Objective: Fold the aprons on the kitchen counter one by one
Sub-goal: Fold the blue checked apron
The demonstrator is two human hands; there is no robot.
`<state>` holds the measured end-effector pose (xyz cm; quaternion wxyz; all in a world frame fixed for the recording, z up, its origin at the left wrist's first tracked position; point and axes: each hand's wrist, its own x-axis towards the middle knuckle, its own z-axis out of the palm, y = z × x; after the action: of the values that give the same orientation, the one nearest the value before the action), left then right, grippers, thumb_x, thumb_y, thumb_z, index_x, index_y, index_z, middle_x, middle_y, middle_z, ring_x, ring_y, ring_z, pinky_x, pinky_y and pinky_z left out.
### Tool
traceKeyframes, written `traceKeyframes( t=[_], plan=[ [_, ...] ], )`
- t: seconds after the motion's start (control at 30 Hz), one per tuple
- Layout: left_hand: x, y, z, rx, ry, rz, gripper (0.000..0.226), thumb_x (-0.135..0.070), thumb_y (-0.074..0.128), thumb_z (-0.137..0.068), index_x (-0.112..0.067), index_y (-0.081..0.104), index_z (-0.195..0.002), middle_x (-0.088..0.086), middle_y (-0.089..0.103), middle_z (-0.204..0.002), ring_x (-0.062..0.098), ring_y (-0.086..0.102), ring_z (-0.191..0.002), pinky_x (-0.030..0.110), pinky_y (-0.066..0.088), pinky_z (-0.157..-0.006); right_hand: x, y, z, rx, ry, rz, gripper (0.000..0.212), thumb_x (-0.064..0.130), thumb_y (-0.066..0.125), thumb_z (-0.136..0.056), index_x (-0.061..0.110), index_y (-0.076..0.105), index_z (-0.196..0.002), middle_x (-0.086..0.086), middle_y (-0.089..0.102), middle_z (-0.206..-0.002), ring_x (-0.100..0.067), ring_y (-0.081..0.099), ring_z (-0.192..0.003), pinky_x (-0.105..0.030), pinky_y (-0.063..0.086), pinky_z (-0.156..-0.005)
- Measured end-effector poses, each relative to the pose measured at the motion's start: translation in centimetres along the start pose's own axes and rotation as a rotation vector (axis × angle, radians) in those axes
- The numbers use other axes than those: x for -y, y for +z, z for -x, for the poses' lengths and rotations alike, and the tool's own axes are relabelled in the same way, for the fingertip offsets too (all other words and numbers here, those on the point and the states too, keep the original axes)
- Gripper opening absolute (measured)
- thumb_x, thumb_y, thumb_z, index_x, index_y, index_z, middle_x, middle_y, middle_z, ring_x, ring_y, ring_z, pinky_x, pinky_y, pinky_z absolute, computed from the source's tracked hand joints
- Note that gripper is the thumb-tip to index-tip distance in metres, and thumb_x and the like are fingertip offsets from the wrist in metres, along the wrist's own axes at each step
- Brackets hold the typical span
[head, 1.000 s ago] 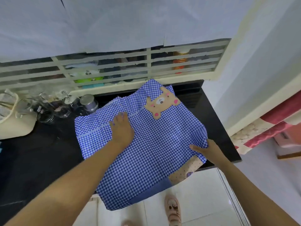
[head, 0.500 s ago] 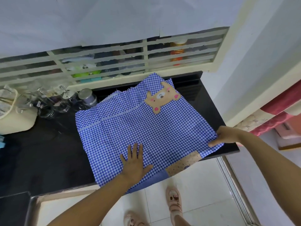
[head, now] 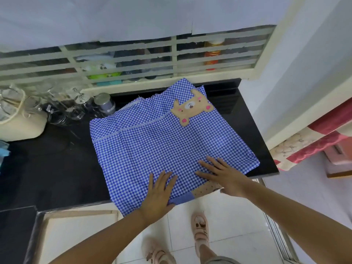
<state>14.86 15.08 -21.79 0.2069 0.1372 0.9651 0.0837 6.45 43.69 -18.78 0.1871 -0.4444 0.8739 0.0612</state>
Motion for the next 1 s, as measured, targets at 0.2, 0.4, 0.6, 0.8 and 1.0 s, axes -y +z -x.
traceKeyframes(
  t=[0.2,0.4,0.6,0.8,1.0],
  plan=[
    [0.7,1.3,0.8,-0.004,-0.033,-0.104,0.113,-0.079,0.035,-0.07,-0.01,0.002,-0.153,0.01,0.047,-0.144,0.027,0.028,-0.137,0.058,0.006,-0.109,2.9,-3.0,-3.1,0.084,-0.014,-0.104,0.062,0.024,0.046,-0.099,0.038,0.014,-0.151,0.01,0.003,-0.16,-0.021,0.0,-0.148,-0.042,0.007,-0.121],
    [1.7,1.5,3.6,-0.124,-0.114,-0.066,0.107,-0.032,0.092,-0.04,-0.013,0.041,-0.133,0.007,0.06,-0.131,0.028,0.056,-0.122,0.062,0.027,-0.107,5.7,-6.4,-3.8,0.004,0.038,-0.337,0.037,0.021,0.053,-0.096,0.028,0.052,-0.132,0.008,0.061,-0.124,-0.011,0.057,-0.108,-0.021,0.041,-0.093],
    [5.5,0.5,6.6,-0.289,-0.202,0.056,0.087,-0.01,0.085,-0.059,-0.019,0.042,-0.134,0.01,0.06,-0.131,0.03,0.061,-0.116,0.056,0.044,-0.093,4.1,-6.2,-2.6,-0.004,0.108,-0.18,0.046,0.027,0.051,-0.096,0.031,0.039,-0.141,0.011,0.053,-0.134,-0.015,0.057,-0.112,-0.028,0.044,-0.096],
    [1.1,0.0,5.4,-0.242,-0.005,-0.017,0.082,-0.067,0.034,-0.083,-0.017,0.029,-0.147,0.002,0.063,-0.126,0.017,0.06,-0.115,0.047,0.03,-0.112,4.8,-6.8,-3.6,0.063,0.154,-0.266,0.016,0.029,0.054,-0.094,0.025,0.06,-0.108,0.01,0.065,-0.103,-0.009,0.059,-0.092,-0.021,0.042,-0.081],
    [-2.6,-3.9,2.0,-0.1,-0.21,-0.037,0.09,-0.072,0.032,-0.088,-0.015,0.009,-0.152,0.003,0.07,-0.103,0.019,0.062,-0.107,0.037,0.01,-0.118,5.6,-11.1,-5.5,-0.017,0.177,-0.417,0.021,0.036,0.059,-0.091,0.021,0.063,-0.105,0.004,0.066,-0.101,-0.015,0.058,-0.092,-0.026,0.045,-0.079]
  ],
)
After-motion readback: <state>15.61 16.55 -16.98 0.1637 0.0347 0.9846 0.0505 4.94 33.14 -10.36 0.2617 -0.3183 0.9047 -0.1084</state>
